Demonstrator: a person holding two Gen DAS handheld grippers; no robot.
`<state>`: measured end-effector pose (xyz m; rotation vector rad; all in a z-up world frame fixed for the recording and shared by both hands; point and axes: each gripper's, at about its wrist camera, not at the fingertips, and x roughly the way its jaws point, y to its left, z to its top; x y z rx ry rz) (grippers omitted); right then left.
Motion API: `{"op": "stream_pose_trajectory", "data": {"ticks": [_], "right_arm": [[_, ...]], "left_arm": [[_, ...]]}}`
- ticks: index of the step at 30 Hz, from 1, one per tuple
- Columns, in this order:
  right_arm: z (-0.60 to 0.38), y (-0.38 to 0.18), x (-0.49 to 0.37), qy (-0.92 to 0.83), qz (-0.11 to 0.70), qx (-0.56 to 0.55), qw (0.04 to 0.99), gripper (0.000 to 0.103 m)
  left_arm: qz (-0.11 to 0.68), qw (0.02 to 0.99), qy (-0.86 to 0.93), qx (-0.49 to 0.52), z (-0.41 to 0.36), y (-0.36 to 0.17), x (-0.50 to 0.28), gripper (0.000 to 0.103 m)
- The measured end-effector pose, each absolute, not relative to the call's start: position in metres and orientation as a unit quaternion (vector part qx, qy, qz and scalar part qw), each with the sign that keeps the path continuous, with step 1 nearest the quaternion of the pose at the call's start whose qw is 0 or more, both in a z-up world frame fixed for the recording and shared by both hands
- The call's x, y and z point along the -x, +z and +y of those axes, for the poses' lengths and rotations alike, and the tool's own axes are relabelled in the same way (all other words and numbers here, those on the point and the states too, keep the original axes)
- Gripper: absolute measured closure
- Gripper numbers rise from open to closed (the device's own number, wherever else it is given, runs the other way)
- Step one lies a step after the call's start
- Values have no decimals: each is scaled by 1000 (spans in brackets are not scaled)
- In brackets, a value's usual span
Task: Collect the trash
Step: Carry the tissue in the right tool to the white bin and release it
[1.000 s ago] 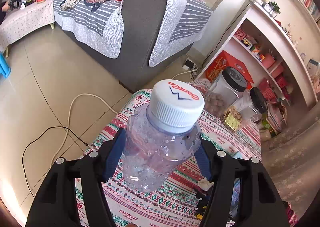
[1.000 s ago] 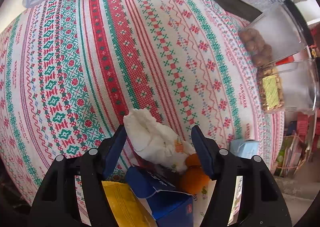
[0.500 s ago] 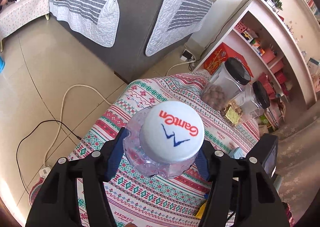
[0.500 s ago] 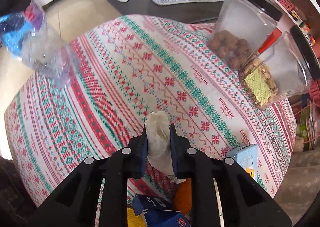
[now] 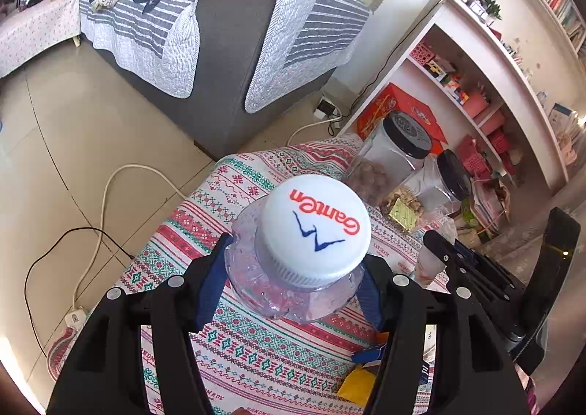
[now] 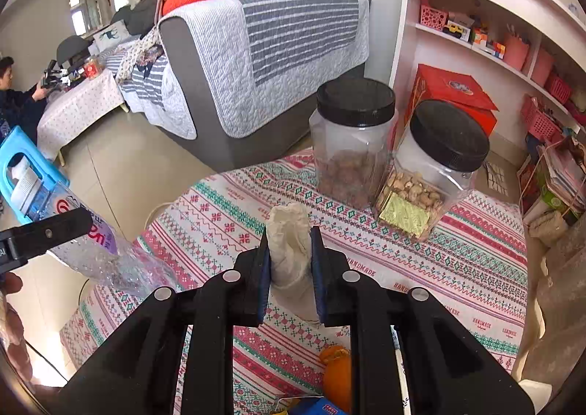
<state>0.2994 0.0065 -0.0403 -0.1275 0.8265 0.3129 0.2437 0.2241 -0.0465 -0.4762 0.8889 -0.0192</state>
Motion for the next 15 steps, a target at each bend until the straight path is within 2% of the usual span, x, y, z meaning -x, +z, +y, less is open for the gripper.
{"op": "stream_pose_trajectory", "data": {"ticks": [15], "right_arm": [[-31, -6, -255, 125, 324, 12, 937, 84]], "left_arm": [[395, 893, -34, 215, 185, -13, -232, 42]]}}
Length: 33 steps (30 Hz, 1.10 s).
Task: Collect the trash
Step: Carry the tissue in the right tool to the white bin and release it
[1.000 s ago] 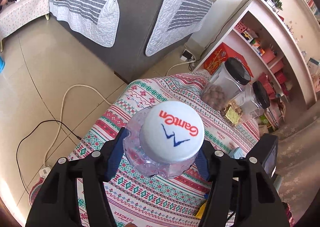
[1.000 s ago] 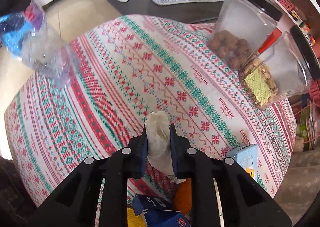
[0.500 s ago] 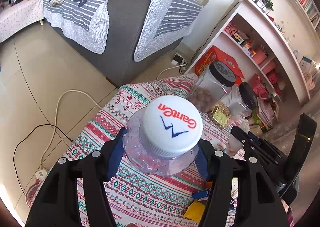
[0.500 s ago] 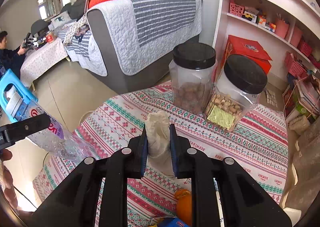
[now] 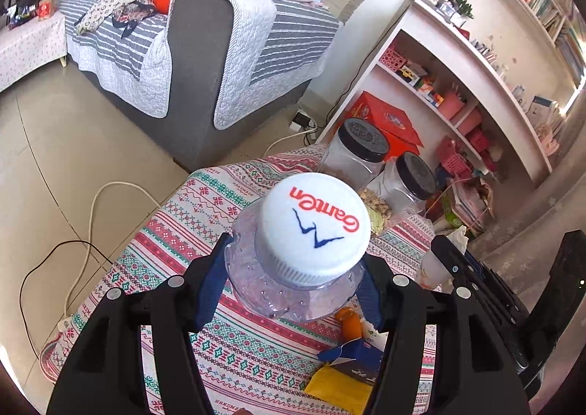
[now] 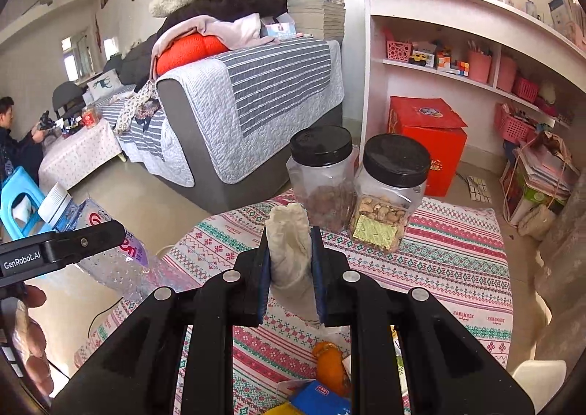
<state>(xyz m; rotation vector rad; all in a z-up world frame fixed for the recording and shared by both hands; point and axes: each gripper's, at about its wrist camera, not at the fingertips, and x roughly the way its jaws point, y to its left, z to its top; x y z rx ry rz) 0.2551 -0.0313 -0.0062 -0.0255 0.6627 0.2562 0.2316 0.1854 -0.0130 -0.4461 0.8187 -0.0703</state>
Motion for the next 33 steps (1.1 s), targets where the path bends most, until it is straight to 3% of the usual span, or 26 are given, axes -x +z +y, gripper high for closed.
{"op": "stream_pose_trajectory", "data": {"ticks": [33], "right_arm": [[-222, -8, -148, -85, 264, -42, 960, 83]], "left_arm": [[374, 905, -171, 114, -5, 4, -207, 42]]}}
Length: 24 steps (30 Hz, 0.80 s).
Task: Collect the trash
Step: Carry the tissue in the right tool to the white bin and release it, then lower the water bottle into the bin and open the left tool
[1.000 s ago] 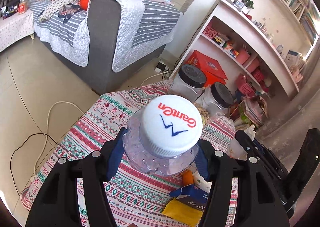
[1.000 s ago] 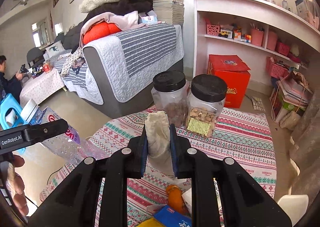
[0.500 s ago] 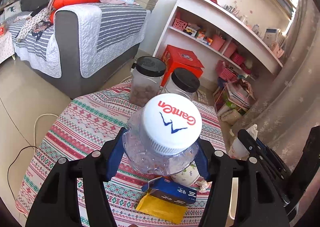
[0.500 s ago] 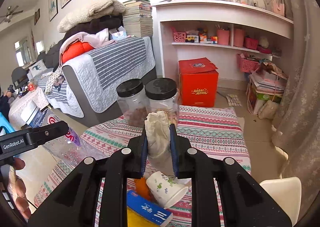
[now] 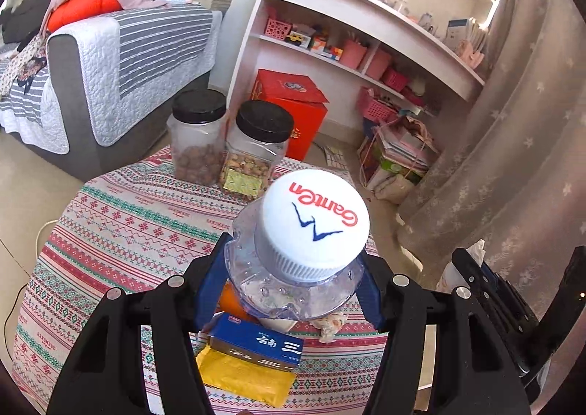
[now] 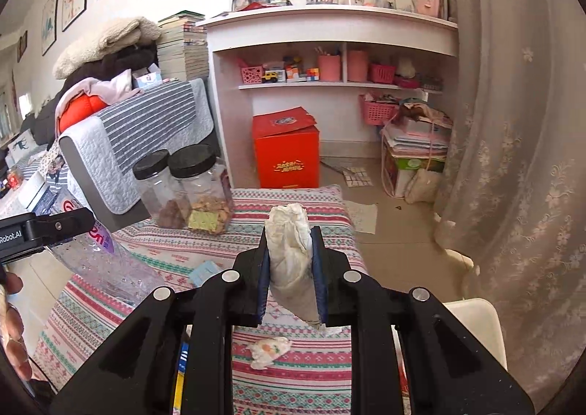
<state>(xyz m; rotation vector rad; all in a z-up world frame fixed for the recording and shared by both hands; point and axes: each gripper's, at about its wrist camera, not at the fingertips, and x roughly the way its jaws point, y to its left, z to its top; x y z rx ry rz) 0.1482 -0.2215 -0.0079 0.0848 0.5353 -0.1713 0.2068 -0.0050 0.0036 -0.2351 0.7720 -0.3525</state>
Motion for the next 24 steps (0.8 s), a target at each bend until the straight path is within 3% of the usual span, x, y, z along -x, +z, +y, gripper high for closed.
{"op": "stream_pose_trajectory", "data": {"ticks": [15, 18, 20, 22, 24], "right_arm": [[-330, -45, -101, -218, 312, -82, 921, 81], [-350, -47, -87, -230, 317, -93, 916, 68], [-363, -47, -76, -244, 312, -105, 912, 48], [-377, -45, -65, -267, 305, -113, 907, 42], [-390, -44, -57, -287, 301, -125, 901, 27]], "left_arm": [[403, 883, -236, 51, -111, -22, -186, 42], [409, 873, -260, 55, -135, -24, -181, 42], [414, 865, -277, 61, -152, -24, -179, 42], [418, 858, -292, 56, -171, -26, -176, 42], [419, 855, -302, 39, -192, -30, -170, 42]]}}
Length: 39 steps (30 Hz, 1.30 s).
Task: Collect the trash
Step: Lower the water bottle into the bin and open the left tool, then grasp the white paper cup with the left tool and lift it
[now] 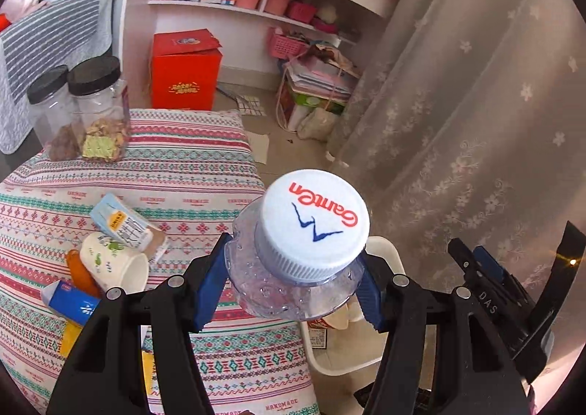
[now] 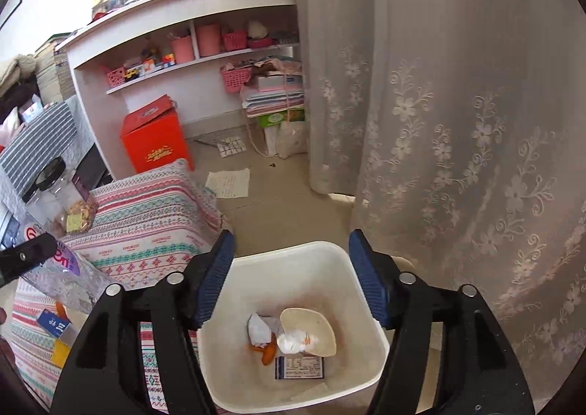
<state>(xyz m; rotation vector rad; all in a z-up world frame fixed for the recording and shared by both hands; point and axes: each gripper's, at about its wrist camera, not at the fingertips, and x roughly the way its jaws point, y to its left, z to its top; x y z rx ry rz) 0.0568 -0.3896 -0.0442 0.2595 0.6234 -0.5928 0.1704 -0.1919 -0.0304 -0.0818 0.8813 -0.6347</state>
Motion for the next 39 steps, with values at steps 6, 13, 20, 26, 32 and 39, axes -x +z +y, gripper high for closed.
{"op": "stream_pose_trajectory", "data": {"ticks": [6, 13, 20, 26, 32, 39], "right_arm": [[-413, -43, -30, -364, 289, -134, 875, 7], [-426, -48, -16, -405, 308, -127, 852, 7], [-436, -48, -1, -430, 308, -137, 837, 7], [-439, -52, -1, -432, 318, -136, 833, 7], [-435, -53, -6, -429, 320, -133, 834, 7], [-418, -58, -21, -416, 335, -111, 838, 7]], "left_arm": [[440, 834, -332, 23, -245, -46, -162, 42], [455, 816, -355, 0, -290, -56, -152, 42], [480, 799, -362, 5, -314, -67, -153, 42], [486, 798, -356, -5, -318, -72, -152, 29], [485, 806, -338, -24, -313, -73, -151, 25], [476, 823, -305, -47, -292, -74, -153, 18]]}}
